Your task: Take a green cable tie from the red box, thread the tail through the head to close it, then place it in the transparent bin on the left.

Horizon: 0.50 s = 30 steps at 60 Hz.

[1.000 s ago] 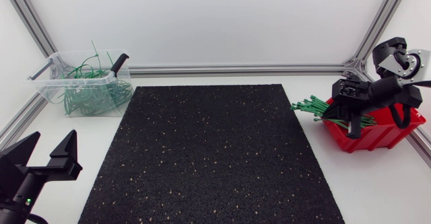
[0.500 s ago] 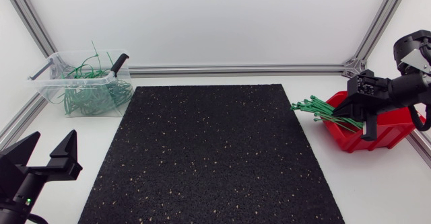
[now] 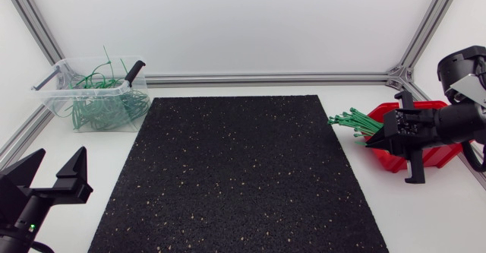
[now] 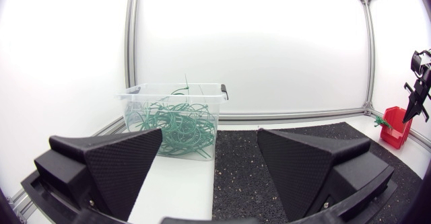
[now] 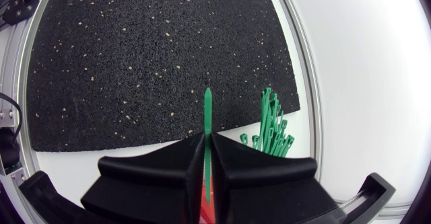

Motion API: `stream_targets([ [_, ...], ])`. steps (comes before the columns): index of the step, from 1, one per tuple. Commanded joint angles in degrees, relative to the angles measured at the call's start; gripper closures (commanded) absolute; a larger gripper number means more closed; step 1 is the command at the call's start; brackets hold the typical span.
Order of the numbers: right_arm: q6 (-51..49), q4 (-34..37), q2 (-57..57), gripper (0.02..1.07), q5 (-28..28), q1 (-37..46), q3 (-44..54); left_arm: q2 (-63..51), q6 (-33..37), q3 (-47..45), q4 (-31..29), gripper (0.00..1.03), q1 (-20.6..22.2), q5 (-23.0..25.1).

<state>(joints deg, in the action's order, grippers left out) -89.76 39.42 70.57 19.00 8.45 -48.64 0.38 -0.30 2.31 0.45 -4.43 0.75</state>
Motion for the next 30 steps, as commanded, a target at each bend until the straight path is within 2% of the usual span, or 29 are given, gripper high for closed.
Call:
stream_targets([
  [1,2.4,2.9,-2.4,1.01,-0.4,-2.4,-0.8,0.1,-1.5,-2.1,-1.5,0.05,0.3,-0.1],
  [21,15.7,8.3,-13.1,1.01,-0.4,-14.2,-7.0,0.1,-1.5,-2.2,-1.5,0.05,0.3,-0.1],
  [30,21.5,9.4,-14.8,1.01,-0.1,-16.3,-11.5,0.1,-1.5,-2.2,-1.5,0.05,0.2,-0.1],
])
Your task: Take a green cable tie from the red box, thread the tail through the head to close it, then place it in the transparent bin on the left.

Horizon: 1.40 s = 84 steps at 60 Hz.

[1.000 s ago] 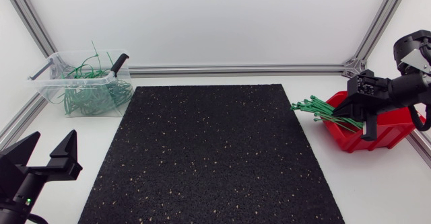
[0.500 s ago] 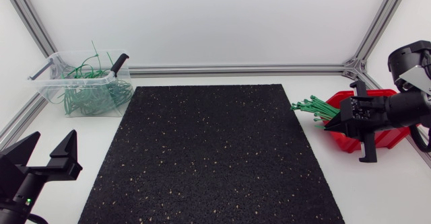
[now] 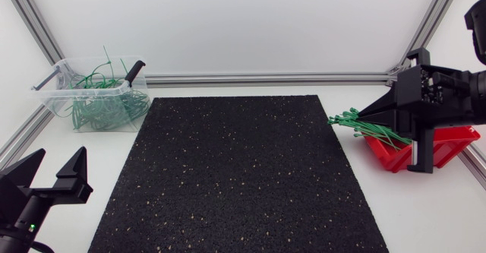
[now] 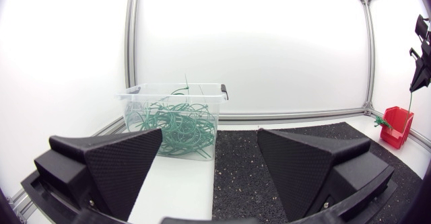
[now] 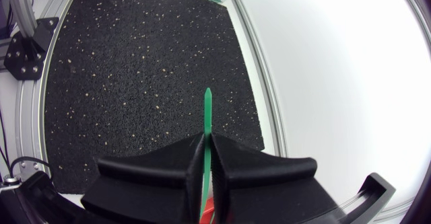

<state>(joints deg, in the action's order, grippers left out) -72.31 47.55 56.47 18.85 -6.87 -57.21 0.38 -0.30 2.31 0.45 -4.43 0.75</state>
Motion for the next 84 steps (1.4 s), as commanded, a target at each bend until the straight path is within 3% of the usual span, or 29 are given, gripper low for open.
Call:
stream_targets([
  [1,4.6,1.5,-0.7,1.01,0.1,-1.1,-3.6,0.1,-1.5,-2.2,-1.5,0.05,0.2,-0.1],
  [21,18.3,-1.1,0.3,1.01,4.5,1.3,-10.6,0.1,-1.5,-2.2,-1.5,0.05,0.1,-0.1],
  [36,33.5,-7.1,0.3,1.01,5.6,3.6,-9.7,0.1,-1.5,-2.2,-1.5,0.05,0.0,-0.1],
  [47,38.2,-9.4,0.7,1.01,5.5,4.3,-8.0,0.1,-1.5,-2.2,-1.5,0.05,0.1,-0.1],
  [52,40.1,-8.8,1.4,1.01,1.2,2.2,-6.9,0.1,-1.5,-2.2,-1.5,0.05,0.2,-0.1],
  [57,41.0,-7.4,1.8,1.01,-2.9,-4.9,-6.4,0.1,-1.5,-2.2,-1.5,0.05,0.2,-0.1],
  [62,43.8,-10.0,2.2,1.01,-3.5,-4.7,-6.3,0.1,-1.5,-2.2,-1.5,0.05,0.2,-0.1],
  [67,45.6,-11.4,3.4,1.01,-8.3,-6.0,-6.4,0.1,-1.5,-2.2,-1.5,0.05,0.0,-0.1],
  [78,53.2,-6.8,8.7,1.01,-8.7,-7.0,-9.1,0.1,-1.5,-2.2,-1.5,0.05,0.0,-0.1],
  [84,51.0,-6.1,6.5,1.01,-5.1,-9.0,-8.7,0.1,-1.5,-2.2,-1.5,0.05,-0.1,-0.1],
])
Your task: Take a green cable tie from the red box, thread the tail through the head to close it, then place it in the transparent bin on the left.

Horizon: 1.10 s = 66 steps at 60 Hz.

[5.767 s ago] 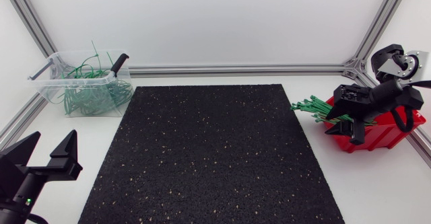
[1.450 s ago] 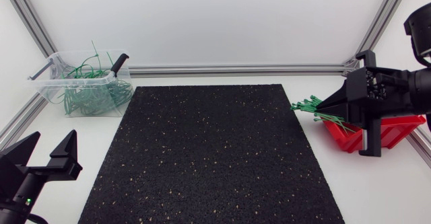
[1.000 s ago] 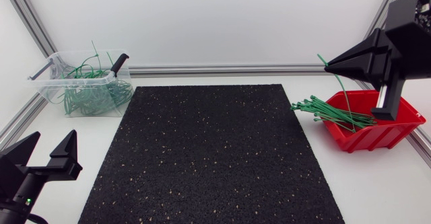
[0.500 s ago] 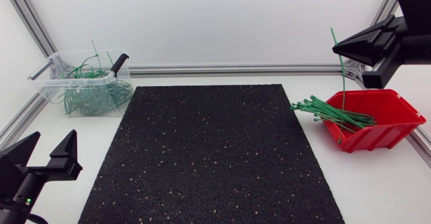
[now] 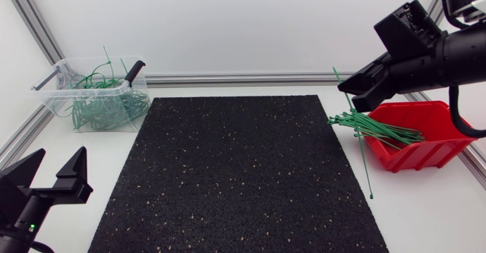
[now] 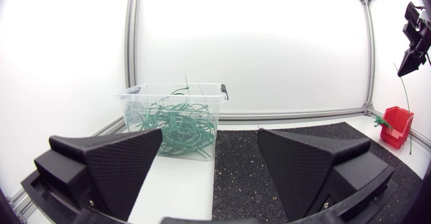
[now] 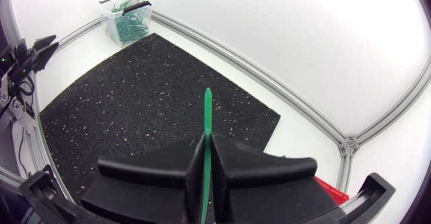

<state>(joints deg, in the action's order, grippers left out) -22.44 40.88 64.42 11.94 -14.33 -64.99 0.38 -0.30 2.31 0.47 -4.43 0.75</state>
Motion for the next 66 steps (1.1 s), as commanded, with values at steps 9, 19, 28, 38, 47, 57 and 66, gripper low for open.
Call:
stream_targets([
  [9,2.8,-0.3,-2.7,1.01,-4.1,-8.3,-0.8,0.1,-1.5,-2.2,-1.5,0.05,0.0,-0.1],
  [19,4.4,-2.7,-0.1,1.01,-13.5,-16.6,0.2,0.1,-1.5,-2.2,-1.5,0.05,0.0,-0.1],
  [28,12.3,-5.6,0.2,1.01,-18.0,-19.0,0.8,0.1,-1.5,-2.2,-1.5,0.05,0.0,-0.1],
  [38,20.1,-6.8,1.1,1.01,-20.3,-20.4,-1.3,0.1,-1.5,-2.2,-1.5,0.05,0.0,-0.1],
  [47,26.0,-8.5,3.1,1.01,-20.4,-23.3,-2.3,0.1,-1.5,-2.2,-1.5,0.05,0.1,-0.1],
  [57,28.8,-11.7,5.9,1.01,-24.4,-29.8,-2.6,0.1,-1.5,-2.2,-1.5,0.05,0.0,-0.1],
  [66,32.9,-13.9,9.7,1.01,-29.5,-34.4,-4.0,0.1,-1.5,-2.2,-1.5,0.05,0.0,-0.1],
])
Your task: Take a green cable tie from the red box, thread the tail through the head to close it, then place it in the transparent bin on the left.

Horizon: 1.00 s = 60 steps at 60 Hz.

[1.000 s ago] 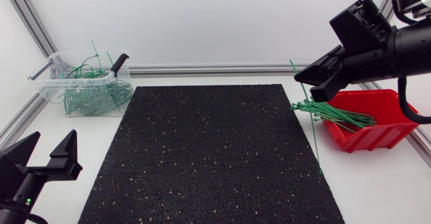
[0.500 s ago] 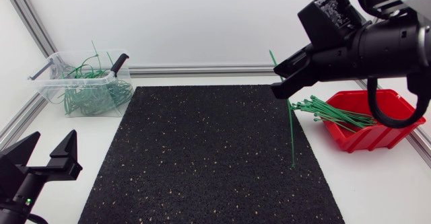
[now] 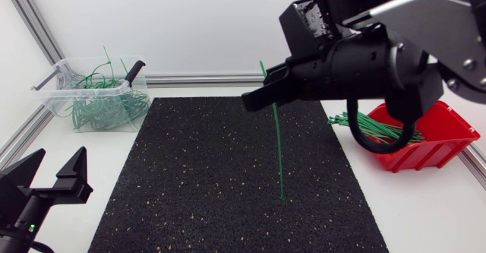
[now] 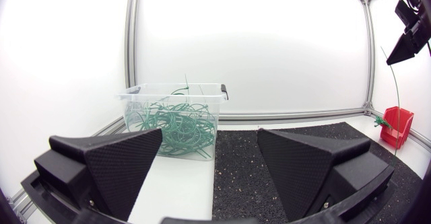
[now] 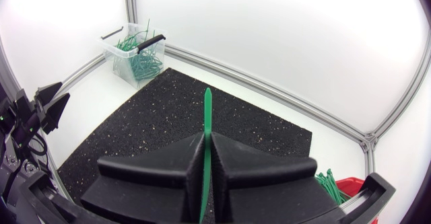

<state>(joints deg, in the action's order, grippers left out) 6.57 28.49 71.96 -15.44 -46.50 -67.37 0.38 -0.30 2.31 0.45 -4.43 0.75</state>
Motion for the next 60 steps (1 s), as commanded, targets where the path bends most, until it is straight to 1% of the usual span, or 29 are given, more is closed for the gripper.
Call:
stream_targets([
  [1,5.0,-1.9,2.4,1.01,-2.7,-2.6,-1.7,0.1,-1.5,-2.2,-1.5,0.05,0.0,-0.1],
  [7,10.2,-1.0,5.6,1.01,-2.6,-4.6,-3.5,0.1,-1.5,-2.2,-1.5,0.05,0.0,-0.1],
  [14,17.0,3.5,10.4,1.01,-2.7,-4.8,-7.4,0.1,-1.5,-2.2,-1.5,0.05,0.0,-0.1],
  [18,20.7,4.6,12.5,1.01,-2.6,-5.1,-8.7,0.1,-1.5,-2.2,-1.5,0.05,0.0,-0.1],
  [22,26.0,3.5,13.9,1.01,-1.8,-5.2,-8.7,0.1,-1.5,-2.2,-1.5,0.05,0.1,-0.1],
  [31,33.2,-1.3,16.3,1.01,-0.2,-5.2,-9.3,0.1,-1.5,-2.1,-1.5,0.05,0.0,-0.1],
  [38,36.5,-3.7,17.5,1.01,-0.1,-5.6,-10.6,0.1,-1.5,-2.2,-1.5,0.05,0.0,-0.1],
  [43,37.0,-6.3,18.5,1.01,-0.1,-5.8,-11.3,0.1,-1.5,-2.1,-1.5,0.05,0.1,-0.1],
  [51,41.1,-5.6,21.6,1.01,-0.2,-6.1,-14.3,0.1,-1.5,-2.2,-1.5,0.05,0.0,-0.1],
  [58,52.4,-4.1,24.0,1.01,-0.6,-5.8,-13.9,0.1,-1.5,-2.2,-1.5,0.05,0.1,-0.1],
  [60,57.2,-3.2,24.4,1.01,-1.2,-5.4,-13.3,0.1,-1.5,-2.2,-1.5,0.05,0.1,-0.1],
])
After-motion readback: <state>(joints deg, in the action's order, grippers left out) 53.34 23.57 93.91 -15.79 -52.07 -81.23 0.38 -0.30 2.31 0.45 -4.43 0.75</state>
